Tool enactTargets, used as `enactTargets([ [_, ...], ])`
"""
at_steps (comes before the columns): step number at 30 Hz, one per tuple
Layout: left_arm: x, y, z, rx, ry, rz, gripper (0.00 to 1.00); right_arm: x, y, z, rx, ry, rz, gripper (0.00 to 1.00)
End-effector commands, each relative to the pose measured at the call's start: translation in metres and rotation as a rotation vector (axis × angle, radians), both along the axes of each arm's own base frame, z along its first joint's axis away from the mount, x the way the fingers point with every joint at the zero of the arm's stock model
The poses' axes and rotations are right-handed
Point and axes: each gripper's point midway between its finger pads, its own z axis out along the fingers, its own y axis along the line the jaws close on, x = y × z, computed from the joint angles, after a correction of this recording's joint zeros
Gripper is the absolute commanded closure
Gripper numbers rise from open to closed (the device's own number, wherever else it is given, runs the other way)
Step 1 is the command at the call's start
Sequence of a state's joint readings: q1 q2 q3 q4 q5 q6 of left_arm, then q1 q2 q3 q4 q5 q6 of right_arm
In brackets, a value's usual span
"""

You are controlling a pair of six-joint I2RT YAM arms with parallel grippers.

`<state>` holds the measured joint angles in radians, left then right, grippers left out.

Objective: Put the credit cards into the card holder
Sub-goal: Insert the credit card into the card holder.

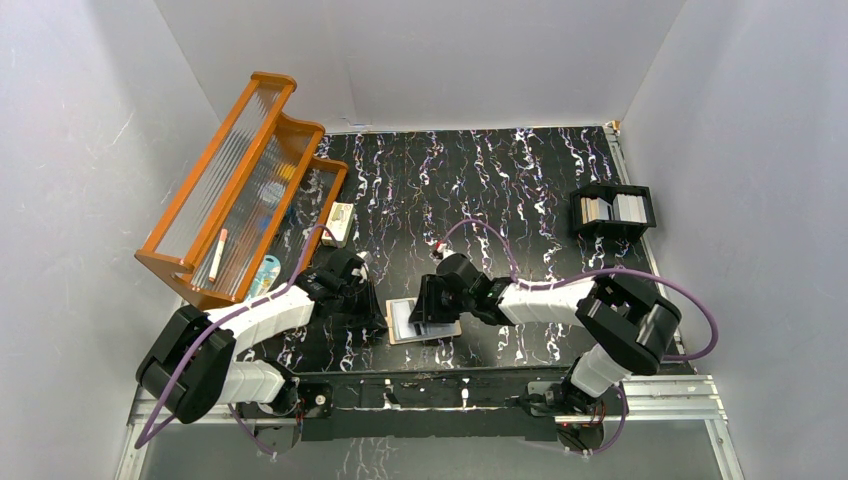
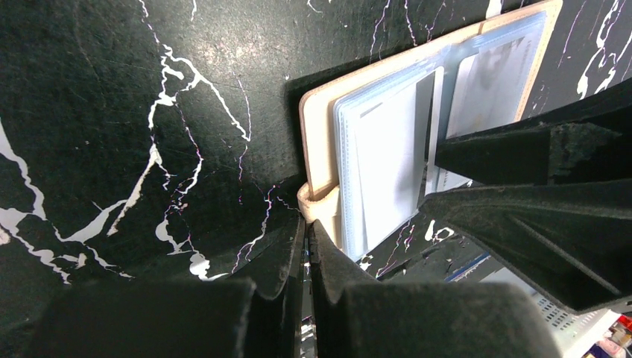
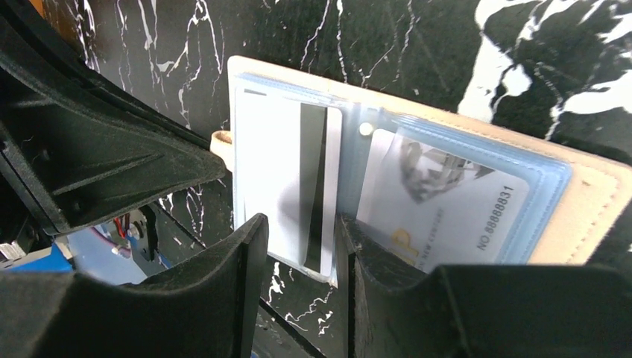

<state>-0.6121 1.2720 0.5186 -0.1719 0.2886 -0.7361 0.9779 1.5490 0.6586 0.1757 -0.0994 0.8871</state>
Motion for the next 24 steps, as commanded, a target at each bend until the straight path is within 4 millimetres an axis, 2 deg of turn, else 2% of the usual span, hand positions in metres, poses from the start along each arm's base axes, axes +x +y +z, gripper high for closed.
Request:
enactTargets([
  [1,-0.004,-0.002,0.002,-0.012,0.009,-0.007,0.99,-0.003,0.025,0.018,0.088,0.006,0.025,0.53],
  [4,-0.004,-0.003,0.002,-0.012,0.006,-0.005,1.00,-0.006,0.031,0.020,0.122,0.025,0.029,0.53],
  [8,-0.004,-0.003,0.003,-0.011,0.005,-0.002,1.00,-0.008,0.029,0.019,0.130,0.039,0.003,0.53],
  [13,-0.001,-0.003,0.007,-0.008,-0.005,0.005,0.99,-0.004,0.015,0.017,0.071,0.014,-0.028,0.53],
  [15,0.000,-0.002,0.010,-0.001,-0.011,0.008,0.97,-0.001,0.006,0.022,0.040,-0.023,-0.038,0.53],
  [16,0.001,-0.001,0.013,0.004,-0.014,0.011,0.95,0.001,0.002,0.025,0.029,-0.039,-0.044,0.27],
  [17,0.002,-0.001,0.016,0.008,-0.018,0.014,0.92,0.001,-0.002,0.027,0.017,-0.052,-0.050,0.44],
  [21,0.008,-0.002,0.030,-0.007,-0.052,0.035,0.72,0.004,-0.020,0.038,-0.022,-0.104,-0.077,0.44],
  [24,0.012,-0.006,0.037,-0.031,-0.069,0.040,0.63,0.012,-0.036,0.042,-0.073,-0.150,-0.114,0.44],
])
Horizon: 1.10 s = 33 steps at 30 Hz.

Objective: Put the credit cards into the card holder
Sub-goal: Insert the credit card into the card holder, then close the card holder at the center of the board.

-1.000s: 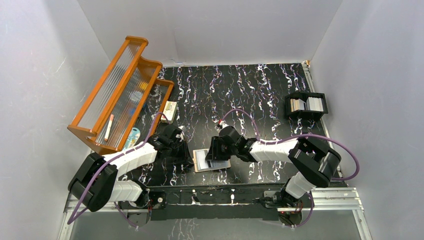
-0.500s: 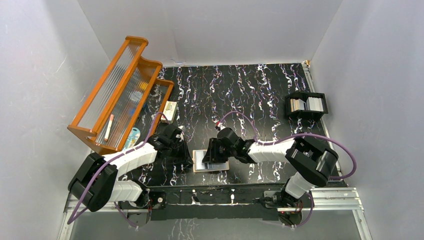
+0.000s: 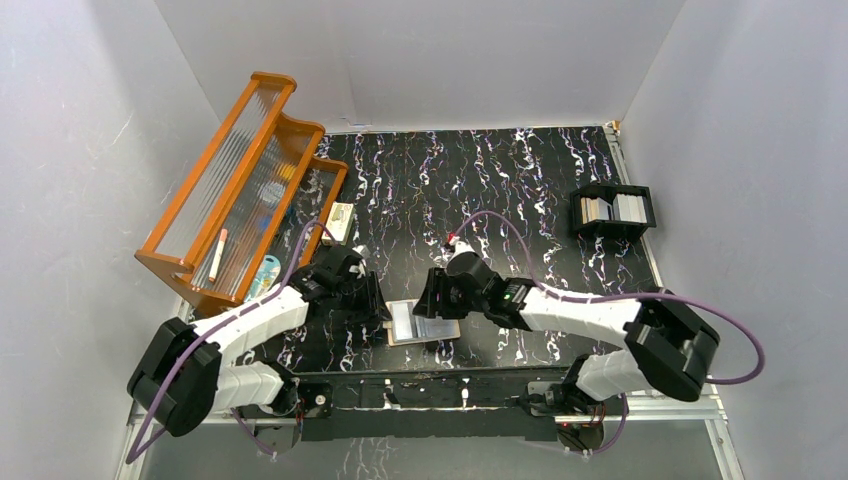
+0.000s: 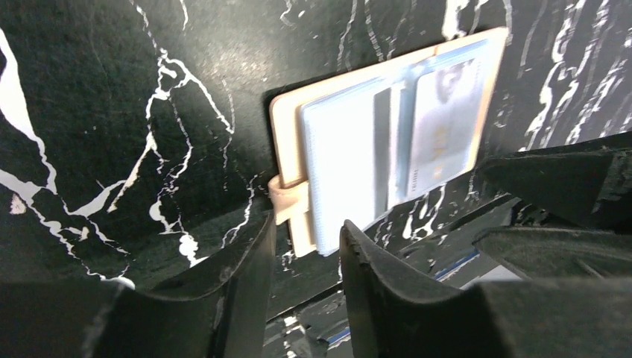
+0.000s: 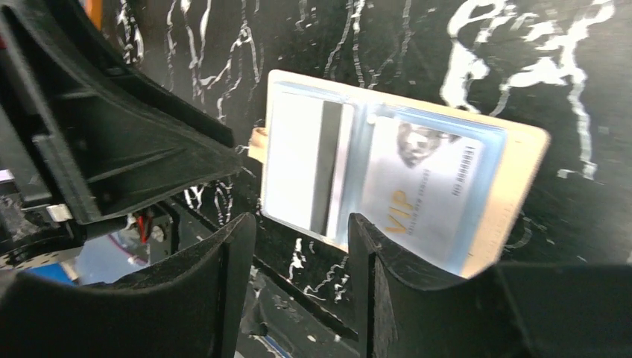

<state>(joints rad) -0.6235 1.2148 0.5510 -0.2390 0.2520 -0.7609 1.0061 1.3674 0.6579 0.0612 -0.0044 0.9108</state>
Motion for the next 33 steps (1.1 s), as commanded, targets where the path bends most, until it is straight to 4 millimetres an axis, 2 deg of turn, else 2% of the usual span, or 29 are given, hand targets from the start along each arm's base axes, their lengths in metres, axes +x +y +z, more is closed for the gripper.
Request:
enactTargets([
  [1,0.010,-0.008,0.022,-0.040,-0.048,0.011,0.60,0.014,-0.035,0.000,-0.130,-0.078,-0.080,0.44],
  [5,0.010,-0.007,0.013,-0.015,-0.034,0.001,0.57,0.026,-0.061,0.000,-0.208,-0.118,-0.121,0.44],
  [8,0.008,-0.005,0.004,-0.001,-0.015,-0.001,0.56,0.030,-0.071,-0.001,-0.199,-0.114,-0.140,0.44],
  [19,0.005,-0.014,-0.013,-0.032,0.017,-0.037,0.54,0.015,-0.064,-0.037,-0.074,0.034,-0.124,0.44],
  [21,0.005,-0.016,-0.013,-0.041,0.020,-0.043,0.62,0.013,-0.063,-0.041,-0.064,0.051,-0.126,0.44],
  [23,0.005,-0.018,-0.012,-0.052,0.023,-0.048,0.77,0.011,-0.061,-0.044,-0.046,0.067,-0.128,0.44],
  [24,0.004,-0.019,-0.010,-0.061,0.024,-0.052,0.83,0.010,-0.059,-0.044,-0.031,0.072,-0.127,0.35],
  [25,0.004,-0.021,-0.008,-0.073,0.023,-0.054,0.88,0.009,-0.057,-0.044,-0.012,0.078,-0.125,0.47],
  [27,0.002,-0.025,-0.003,-0.104,0.026,-0.058,0.96,0.007,-0.051,-0.039,0.041,0.080,-0.121,0.49],
  [30,0.001,-0.032,0.007,-0.159,0.027,-0.065,1.00,0.008,-0.044,-0.023,0.144,0.070,-0.135,0.48],
  [33,0.002,-0.036,0.012,-0.184,0.020,-0.061,1.00,0.013,-0.035,0.009,0.269,0.027,-0.144,0.49],
])
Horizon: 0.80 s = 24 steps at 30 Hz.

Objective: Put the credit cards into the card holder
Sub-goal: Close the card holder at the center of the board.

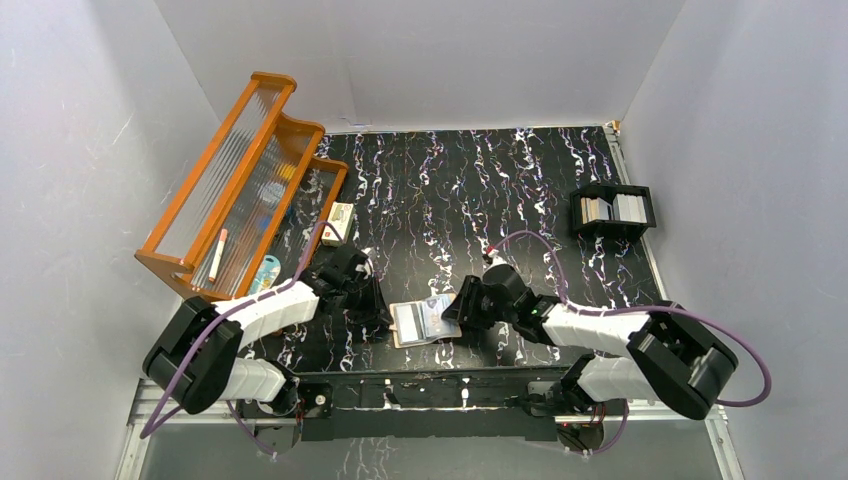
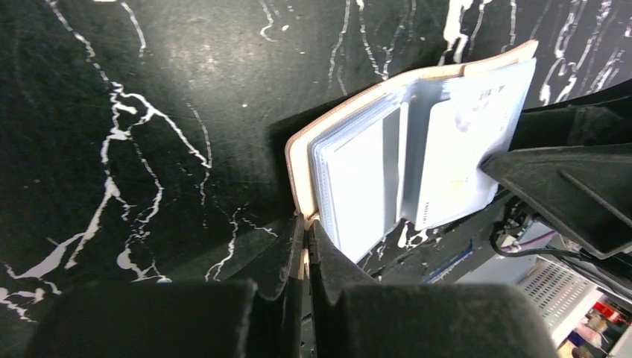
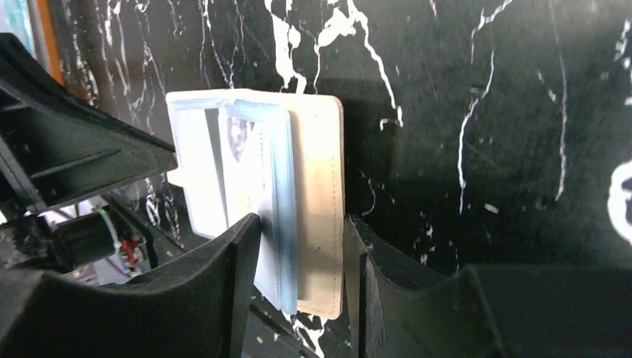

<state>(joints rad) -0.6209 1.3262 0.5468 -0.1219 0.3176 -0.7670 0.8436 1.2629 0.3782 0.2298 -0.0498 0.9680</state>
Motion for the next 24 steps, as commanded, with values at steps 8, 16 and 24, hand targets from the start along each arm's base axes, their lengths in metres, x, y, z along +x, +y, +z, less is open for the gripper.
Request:
enactTargets([
  [8,-0.001,-0.024,0.028,-0.157,-0.016,-0.036,1.00,-0.003,0.037,0.082,0.321,-0.081,0.070,0.49],
  [16,0.000,-0.035,0.046,-0.231,-0.028,-0.065,1.00,-0.007,0.050,0.085,0.364,-0.049,0.126,0.50],
  [24,0.000,-0.054,0.072,-0.384,-0.046,-0.090,1.00,-0.009,0.055,0.063,0.328,-0.013,0.159,0.54],
])
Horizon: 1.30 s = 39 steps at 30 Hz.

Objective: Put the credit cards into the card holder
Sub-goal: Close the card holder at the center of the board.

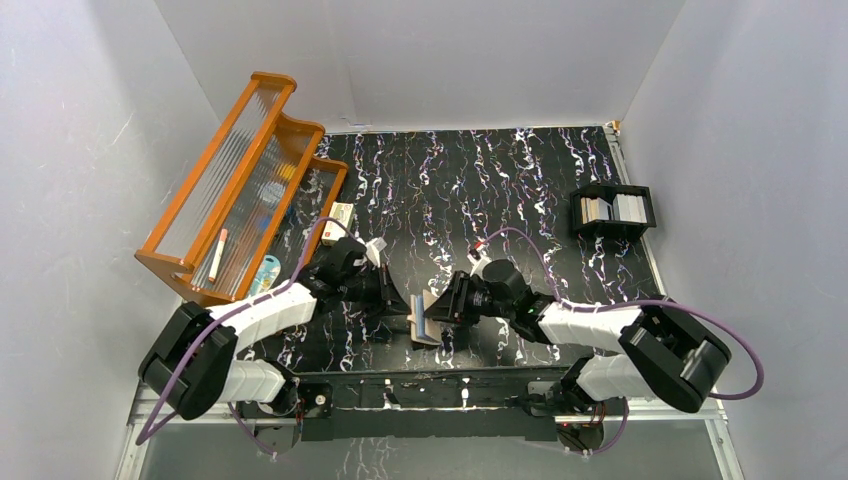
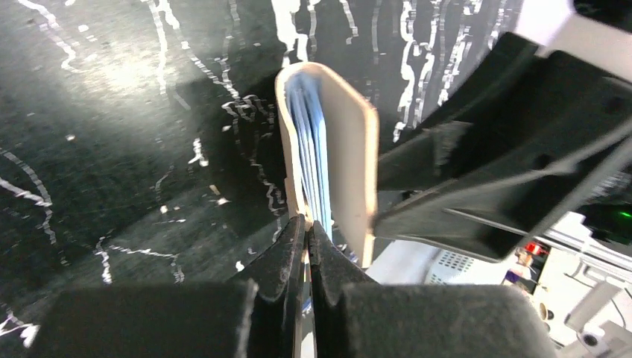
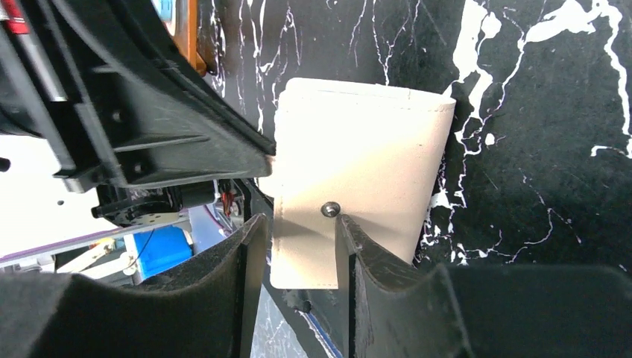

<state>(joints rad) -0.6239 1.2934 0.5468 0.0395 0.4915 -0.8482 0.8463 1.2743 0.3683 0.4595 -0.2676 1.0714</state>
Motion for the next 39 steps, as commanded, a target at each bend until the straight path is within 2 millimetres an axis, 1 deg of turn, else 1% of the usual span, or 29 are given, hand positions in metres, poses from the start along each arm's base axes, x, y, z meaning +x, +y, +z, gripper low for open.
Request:
enactTargets([
  [1,-0.004,-0.017,0.034,-0.156,-0.029,-0.048,1.00,0.006,0.011,0.008,0.023,-0.035,0.017,0.55],
  [3,-0.003,-0.021,0.041,-0.186,-0.041,-0.057,1.00,0.007,0.004,-0.004,-0.023,-0.021,-0.006,0.55],
  [4,-0.004,-0.022,0.043,-0.201,-0.043,-0.062,1.00,0.007,0.002,-0.006,-0.032,-0.021,-0.013,0.55],
  [10,-0.007,-0.035,0.059,-0.345,-0.040,-0.086,1.00,0.011,-0.011,-0.010,-0.077,-0.050,-0.062,0.56],
  [14,-0.011,-0.038,0.060,-0.398,-0.024,-0.099,1.00,0.012,-0.016,-0.013,-0.097,-0.056,-0.078,0.57],
  [17,-0.011,-0.039,0.065,-0.423,-0.044,-0.103,1.00,0.012,-0.017,-0.016,-0.106,-0.052,-0.080,0.57],
  [18,-0.010,-0.038,0.064,-0.414,-0.047,-0.101,1.00,0.012,-0.017,-0.017,-0.108,-0.051,-0.080,0.57],
  [22,-0.009,-0.030,0.046,-0.315,-0.055,-0.083,1.00,0.012,-0.014,-0.014,-0.094,-0.059,-0.068,0.60],
  [25,-0.013,-0.025,0.035,-0.305,-0.056,-0.070,1.00,0.011,-0.009,-0.009,-0.059,-0.062,-0.054,0.62],
  [26,-0.014,-0.024,0.033,-0.310,-0.054,-0.064,1.00,0.012,-0.005,-0.004,-0.030,-0.067,-0.049,0.62],
  [30,-0.013,-0.023,0.025,-0.309,-0.057,-0.053,1.00,0.008,0.003,-0.008,-0.001,-0.033,-0.019,0.64],
  [31,-0.012,-0.022,0.022,-0.295,-0.065,-0.053,0.97,0.008,0.005,-0.009,0.005,-0.026,-0.014,0.64],
  [34,-0.010,-0.017,0.012,-0.229,-0.068,-0.044,0.82,0.010,0.009,-0.003,0.038,-0.024,-0.019,0.65],
  [35,-0.011,-0.014,0.008,-0.200,-0.060,-0.040,0.76,0.010,0.010,-0.002,0.044,-0.025,-0.022,0.66],
  [38,-0.012,-0.003,0.001,-0.122,-0.055,-0.021,0.63,0.011,0.013,0.003,0.070,-0.024,-0.021,0.66],
  [39,-0.012,0.000,-0.001,-0.097,-0.057,-0.014,0.60,0.007,0.011,-0.001,0.073,-0.007,-0.022,0.66],
])
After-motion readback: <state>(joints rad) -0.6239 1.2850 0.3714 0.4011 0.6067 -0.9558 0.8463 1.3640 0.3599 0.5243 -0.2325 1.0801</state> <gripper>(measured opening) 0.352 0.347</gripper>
